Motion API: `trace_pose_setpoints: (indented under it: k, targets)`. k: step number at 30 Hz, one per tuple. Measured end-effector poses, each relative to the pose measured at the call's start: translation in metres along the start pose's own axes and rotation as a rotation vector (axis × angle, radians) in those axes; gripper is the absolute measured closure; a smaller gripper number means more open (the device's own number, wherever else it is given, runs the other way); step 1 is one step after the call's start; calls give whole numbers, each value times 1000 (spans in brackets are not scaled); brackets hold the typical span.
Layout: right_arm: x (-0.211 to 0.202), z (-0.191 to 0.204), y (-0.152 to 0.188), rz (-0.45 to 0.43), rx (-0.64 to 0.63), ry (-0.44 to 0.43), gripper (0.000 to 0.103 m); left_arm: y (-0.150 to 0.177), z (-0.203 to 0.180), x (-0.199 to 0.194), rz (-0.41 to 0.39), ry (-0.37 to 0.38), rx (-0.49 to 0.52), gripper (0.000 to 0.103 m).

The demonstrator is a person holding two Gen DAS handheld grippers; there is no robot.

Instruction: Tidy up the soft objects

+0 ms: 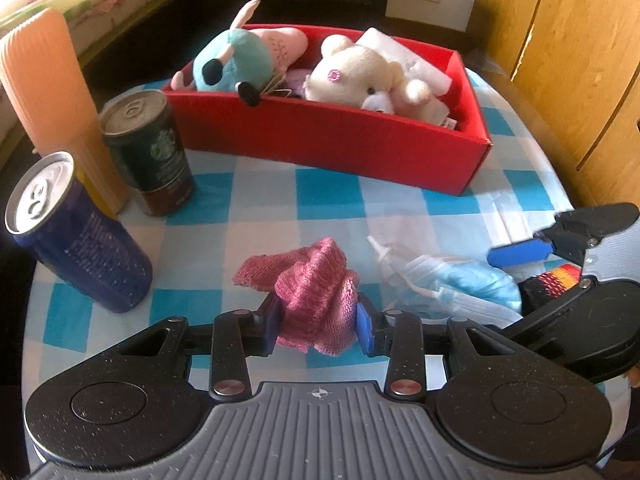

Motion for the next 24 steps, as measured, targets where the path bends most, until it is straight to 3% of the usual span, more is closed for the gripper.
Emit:
trace_pose_setpoints:
  k: [2,5,11,12,14,15,16,17,18,24]
  targets:
    - [1,-3,3,5,11,17,38,-1,2,5,12,7,-4,57]
    - [1,-3,6,1,13,25,38,-5,7,11,23,29,-50,34]
    - [-2,0,2,-17,-11,46,38,-8,2,25,12,-53,-25,29]
    - [-2,0,2,-23,-19,59,44,-8,3,29,11,-63,-32,29]
    - [-1,-2,4,-19,-12,61,57,-5,6,39,40,-71,-53,33]
    - [-2,-4,5,-17,-10,77,73,-4,5,39,31,-74,-50,40]
    - [-4,-7,5,-16,2,78,80,-3,4,38,34,-68,-36,47]
    - [-7,-14,7,-14,45,47,84,-4,2,34,38,-50,-28,61]
    - [-9,-18,9,-15,77,23,88,-4,1,31,43,-35,-28,62]
    - [-32,-29,6,-89,183,-44,90,0,1,19,67,16,-49,65]
Point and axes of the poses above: each gripper's, at about its wrist camera, not at the fingertips, and x roughly the way its jaws point, z to its left, y to its underside, the point moved 2 cm from there along x, roughly the way its jaws point, and after that the axes turned 7 degrees about -x, right-handed, at the moved point
